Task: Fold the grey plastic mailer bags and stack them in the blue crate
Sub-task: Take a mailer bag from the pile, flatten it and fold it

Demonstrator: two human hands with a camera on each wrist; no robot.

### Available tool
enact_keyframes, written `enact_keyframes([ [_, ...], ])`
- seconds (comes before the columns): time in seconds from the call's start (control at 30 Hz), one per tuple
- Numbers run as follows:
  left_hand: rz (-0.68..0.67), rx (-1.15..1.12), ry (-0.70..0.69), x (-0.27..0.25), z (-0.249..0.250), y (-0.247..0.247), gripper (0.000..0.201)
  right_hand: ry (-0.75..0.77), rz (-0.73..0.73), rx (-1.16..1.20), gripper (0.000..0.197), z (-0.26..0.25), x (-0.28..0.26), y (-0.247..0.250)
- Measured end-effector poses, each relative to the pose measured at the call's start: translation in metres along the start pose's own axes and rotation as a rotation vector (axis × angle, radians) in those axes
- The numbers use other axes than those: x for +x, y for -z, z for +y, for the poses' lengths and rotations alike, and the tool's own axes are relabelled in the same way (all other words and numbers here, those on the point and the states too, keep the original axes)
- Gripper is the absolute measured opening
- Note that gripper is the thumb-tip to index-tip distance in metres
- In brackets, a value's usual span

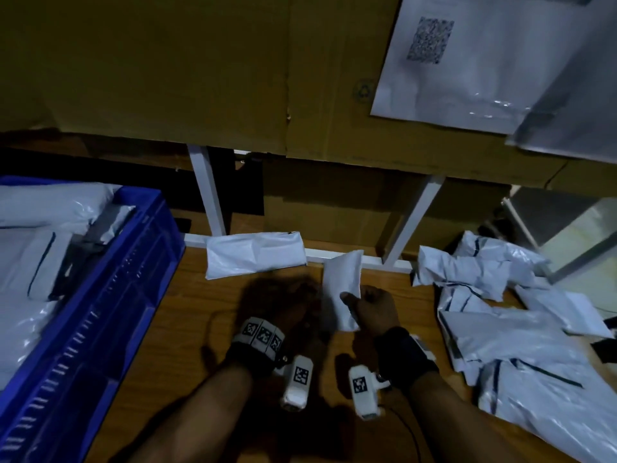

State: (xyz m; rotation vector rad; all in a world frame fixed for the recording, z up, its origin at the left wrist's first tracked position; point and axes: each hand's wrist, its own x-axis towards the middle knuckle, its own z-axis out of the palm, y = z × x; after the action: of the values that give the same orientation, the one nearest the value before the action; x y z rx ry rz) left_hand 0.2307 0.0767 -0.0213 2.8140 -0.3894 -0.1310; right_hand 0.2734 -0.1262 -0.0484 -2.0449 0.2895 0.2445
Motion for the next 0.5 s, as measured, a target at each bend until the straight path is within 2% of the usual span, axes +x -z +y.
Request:
enact_keyframes([
  [0.03,0.027,0.228,-0.044,-0.006,-0.001,-0.012,0.063,0.051,0.008,0.005,0.04,0.007,-0.015,0.009],
  [0.07,-0.008,0.246,-0.011,-0.018,0.001,-0.013,0.074,0.104,0.013,0.018,0.033,0.013,-0.034,0.018],
  [0.1,0.001,0.093,0.063,-0.03,0.008,-0.017,0.078,0.167,0.015,0.03,0.025,0.02,-0.052,0.028],
  [0.13,0.008,-0.085,0.208,-0.042,0.02,-0.015,0.072,0.218,0.015,0.028,0.017,0.028,-0.071,0.037],
  [0.2,0.054,-0.788,0.507,-0.066,0.051,-0.01,0.05,0.315,0.019,-0.019,0.006,0.044,-0.11,0.054],
  [0.23,0.069,-1.155,0.633,-0.082,0.064,-0.013,0.046,0.386,0.037,-0.075,0.004,0.055,-0.127,0.061],
  [0.27,0.06,-1.402,0.733,-0.1,0.074,-0.014,0.051,0.471,0.058,-0.134,0.006,0.065,-0.148,0.068],
  [0.3,0.014,-1.531,0.784,-0.12,0.082,-0.017,0.057,0.562,0.068,-0.178,0.012,0.077,-0.167,0.074],
  [0.4,-0.081,-1.603,0.834,-0.175,0.101,-0.036,0.064,0.802,0.08,-0.422,0.025,0.114,-0.221,0.087],
  [0.5,-0.017,-1.475,0.825,-0.217,0.118,-0.056,0.031,0.909,0.066,-0.59,0.024,0.156,-0.256,0.084],
])
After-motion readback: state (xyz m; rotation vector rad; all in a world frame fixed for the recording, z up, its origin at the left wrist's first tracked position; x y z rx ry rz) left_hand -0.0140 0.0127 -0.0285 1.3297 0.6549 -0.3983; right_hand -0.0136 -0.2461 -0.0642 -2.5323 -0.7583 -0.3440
